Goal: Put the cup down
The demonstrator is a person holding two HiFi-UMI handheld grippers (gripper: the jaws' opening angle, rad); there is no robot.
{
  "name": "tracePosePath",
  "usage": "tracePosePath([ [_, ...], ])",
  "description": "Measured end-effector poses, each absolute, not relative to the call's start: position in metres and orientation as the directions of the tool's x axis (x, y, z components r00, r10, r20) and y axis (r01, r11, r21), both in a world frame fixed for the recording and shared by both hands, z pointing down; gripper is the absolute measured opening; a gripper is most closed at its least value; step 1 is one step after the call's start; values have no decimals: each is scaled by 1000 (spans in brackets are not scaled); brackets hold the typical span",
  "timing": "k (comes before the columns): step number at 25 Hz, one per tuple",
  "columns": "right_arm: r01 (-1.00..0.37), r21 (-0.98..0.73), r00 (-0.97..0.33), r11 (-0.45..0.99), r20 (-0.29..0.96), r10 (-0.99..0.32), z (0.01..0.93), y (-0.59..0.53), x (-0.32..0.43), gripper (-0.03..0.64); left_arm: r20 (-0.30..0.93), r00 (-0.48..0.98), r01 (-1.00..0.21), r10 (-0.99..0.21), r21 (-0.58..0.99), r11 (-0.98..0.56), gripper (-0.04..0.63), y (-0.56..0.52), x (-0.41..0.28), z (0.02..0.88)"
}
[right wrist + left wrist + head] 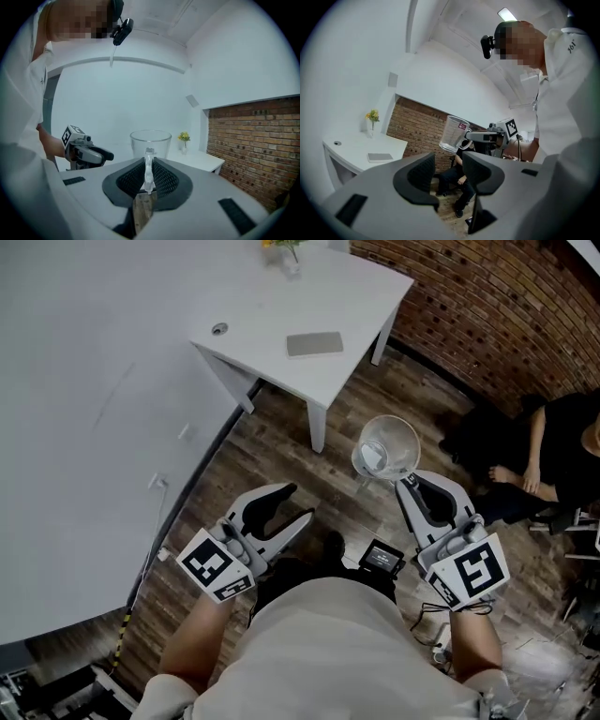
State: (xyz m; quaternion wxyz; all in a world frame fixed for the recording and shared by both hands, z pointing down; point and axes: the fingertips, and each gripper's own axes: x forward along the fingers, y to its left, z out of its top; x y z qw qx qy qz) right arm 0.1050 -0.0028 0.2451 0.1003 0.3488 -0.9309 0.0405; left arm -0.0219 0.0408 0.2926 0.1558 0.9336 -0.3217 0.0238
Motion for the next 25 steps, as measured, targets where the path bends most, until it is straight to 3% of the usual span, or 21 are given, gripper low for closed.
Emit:
tracePosePath([
  [11,-664,-39,-730,747,253,-635,272,-75,90,41,184,790,-612,-585,297,-733,173,-27,-36,314],
  [25,-773,-11,-616,635,258,-745,291,-123,18,41,164,877,-480,-451,290,-828,175,-100,-113,334],
])
